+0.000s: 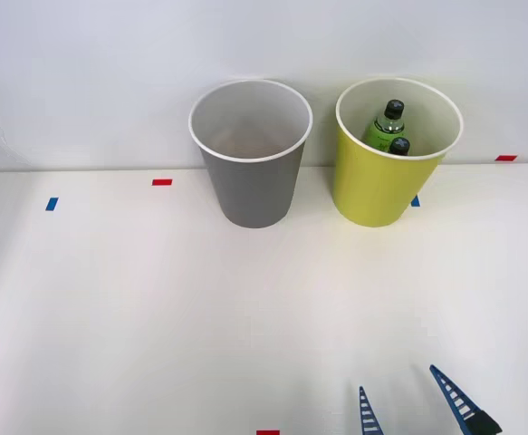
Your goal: Put cans in the gray bin, plastic bottles in the light green bin
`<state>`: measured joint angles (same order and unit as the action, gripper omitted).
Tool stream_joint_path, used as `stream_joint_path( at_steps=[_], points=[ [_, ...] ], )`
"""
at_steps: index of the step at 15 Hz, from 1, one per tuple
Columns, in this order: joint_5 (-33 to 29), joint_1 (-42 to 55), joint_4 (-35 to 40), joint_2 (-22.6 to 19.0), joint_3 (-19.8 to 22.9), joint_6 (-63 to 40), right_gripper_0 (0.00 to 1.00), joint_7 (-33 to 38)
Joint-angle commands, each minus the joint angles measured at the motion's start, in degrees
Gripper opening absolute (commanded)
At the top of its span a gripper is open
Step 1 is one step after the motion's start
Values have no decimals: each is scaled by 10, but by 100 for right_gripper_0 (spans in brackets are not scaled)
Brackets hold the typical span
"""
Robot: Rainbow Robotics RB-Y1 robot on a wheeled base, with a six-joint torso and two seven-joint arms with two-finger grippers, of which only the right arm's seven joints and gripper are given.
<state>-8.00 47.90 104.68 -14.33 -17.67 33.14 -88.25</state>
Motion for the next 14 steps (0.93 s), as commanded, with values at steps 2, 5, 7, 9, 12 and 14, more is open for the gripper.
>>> stream_joint_path(
  at_steps=[2, 5, 7, 9, 12, 14],
  points=[
    [0, 0, 0, 0, 0, 0, 100, 0],
    [0, 0, 0, 0, 0, 0, 100, 0],
    [0, 0, 0, 0, 0, 0, 100, 0],
    [0, 0, 0, 0, 0, 0, 100, 0],
    [0, 0, 0, 0, 0, 0, 100, 0],
    [0, 0, 0, 0, 0, 0, 100, 0]
  ],
)
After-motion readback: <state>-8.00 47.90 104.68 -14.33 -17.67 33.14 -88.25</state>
